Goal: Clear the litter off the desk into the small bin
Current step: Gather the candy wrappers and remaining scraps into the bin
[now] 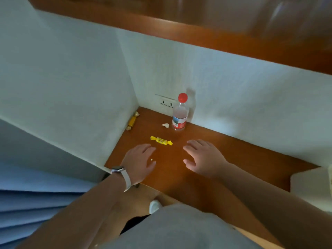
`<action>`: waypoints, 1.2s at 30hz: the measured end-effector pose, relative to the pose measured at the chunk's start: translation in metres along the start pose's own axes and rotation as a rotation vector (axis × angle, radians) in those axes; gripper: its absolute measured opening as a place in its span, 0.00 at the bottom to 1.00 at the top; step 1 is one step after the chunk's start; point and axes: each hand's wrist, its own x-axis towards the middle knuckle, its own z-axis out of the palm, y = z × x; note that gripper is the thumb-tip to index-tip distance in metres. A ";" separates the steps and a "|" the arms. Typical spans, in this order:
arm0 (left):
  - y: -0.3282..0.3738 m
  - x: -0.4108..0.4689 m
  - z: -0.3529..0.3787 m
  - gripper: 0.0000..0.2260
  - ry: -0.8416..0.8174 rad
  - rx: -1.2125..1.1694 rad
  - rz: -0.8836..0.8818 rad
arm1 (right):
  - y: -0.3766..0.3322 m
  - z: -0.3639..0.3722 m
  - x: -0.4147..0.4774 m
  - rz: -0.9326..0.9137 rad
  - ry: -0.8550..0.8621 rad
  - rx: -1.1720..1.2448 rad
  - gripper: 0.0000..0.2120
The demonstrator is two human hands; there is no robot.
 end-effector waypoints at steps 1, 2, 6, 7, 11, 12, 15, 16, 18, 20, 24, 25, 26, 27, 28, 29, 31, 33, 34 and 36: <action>-0.012 -0.001 0.003 0.23 -0.019 0.019 0.004 | -0.007 0.005 0.007 0.002 -0.010 0.000 0.26; -0.024 -0.001 0.006 0.23 -0.040 0.045 0.011 | -0.013 0.010 0.014 0.003 -0.021 0.000 0.26; -0.053 0.000 0.018 0.22 -0.130 0.125 0.020 | -0.031 0.027 0.037 0.002 -0.057 -0.011 0.24; -0.058 0.002 0.022 0.22 -0.138 0.127 0.016 | -0.034 0.030 0.043 0.002 -0.060 -0.014 0.23; -0.069 0.012 0.034 0.21 -0.112 0.019 -0.060 | -0.039 0.042 0.064 -0.021 -0.036 -0.043 0.20; -0.071 0.014 0.036 0.21 -0.106 -0.015 -0.088 | -0.039 0.046 0.069 -0.021 -0.029 -0.051 0.20; -0.078 0.020 0.045 0.19 -0.071 -0.079 -0.141 | -0.040 0.056 0.085 -0.021 -0.023 -0.045 0.22; -0.078 0.023 0.048 0.18 -0.061 -0.088 -0.141 | -0.039 0.059 0.091 -0.024 -0.019 -0.048 0.22; -0.079 0.027 0.054 0.17 -0.057 -0.100 -0.133 | -0.036 0.063 0.104 -0.013 -0.012 -0.048 0.23; -0.079 0.029 0.058 0.15 -0.031 -0.125 -0.133 | -0.033 0.065 0.117 0.012 -0.016 -0.033 0.23; -0.079 0.029 0.061 0.11 0.025 -0.175 -0.160 | -0.033 0.074 0.135 0.033 -0.054 -0.005 0.22; -0.078 0.029 0.061 0.11 0.028 -0.181 -0.163 | -0.032 0.076 0.137 0.042 -0.055 -0.001 0.20; -0.078 0.029 0.061 0.11 0.035 -0.189 -0.167 | -0.032 0.077 0.138 0.049 -0.055 0.000 0.19; -0.078 0.029 0.061 0.11 0.044 -0.198 -0.173 | -0.032 0.077 0.139 0.052 -0.054 -0.001 0.17; -0.078 0.029 0.060 0.11 0.054 -0.206 -0.181 | -0.032 0.077 0.141 0.055 -0.054 0.001 0.15; -0.079 0.030 0.059 0.11 0.061 -0.213 -0.192 | -0.032 0.076 0.141 0.055 -0.054 0.012 0.13; -0.077 0.030 0.056 0.10 0.084 -0.227 -0.212 | -0.031 0.073 0.140 0.050 -0.058 0.037 0.11; -0.073 0.029 0.051 0.10 0.116 -0.243 -0.208 | -0.030 0.069 0.134 0.057 -0.072 0.035 0.10; -0.071 0.029 0.048 0.10 0.134 -0.251 -0.199 | -0.029 0.066 0.129 0.067 -0.078 0.039 0.10; -0.064 0.030 0.041 0.10 0.153 -0.256 -0.176 | -0.026 0.060 0.118 0.095 -0.070 0.053 0.11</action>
